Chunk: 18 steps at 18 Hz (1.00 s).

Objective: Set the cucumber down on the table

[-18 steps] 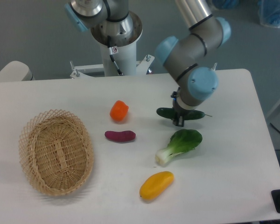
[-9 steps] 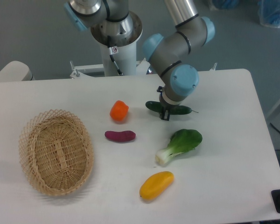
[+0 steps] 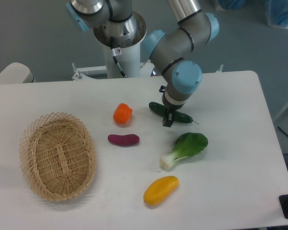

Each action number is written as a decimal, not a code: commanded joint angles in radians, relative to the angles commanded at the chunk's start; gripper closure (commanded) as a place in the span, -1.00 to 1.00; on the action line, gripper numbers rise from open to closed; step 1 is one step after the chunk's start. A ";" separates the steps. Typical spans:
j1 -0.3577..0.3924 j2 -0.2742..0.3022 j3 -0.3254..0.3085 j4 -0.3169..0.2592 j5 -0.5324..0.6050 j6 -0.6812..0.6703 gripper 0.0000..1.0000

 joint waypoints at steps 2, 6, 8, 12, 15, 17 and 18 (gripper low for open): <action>-0.002 -0.031 0.058 0.000 -0.015 -0.044 -1.00; -0.005 -0.126 0.202 0.000 -0.058 -0.181 -1.00; -0.005 -0.175 0.268 0.000 -0.064 -0.222 -1.00; -0.018 -0.277 0.413 -0.003 -0.066 -0.362 -1.00; -0.028 -0.344 0.520 -0.028 -0.071 -0.426 -1.00; -0.035 -0.370 0.566 -0.028 -0.072 -0.443 -1.00; -0.040 -0.385 0.583 -0.028 -0.072 -0.459 -1.00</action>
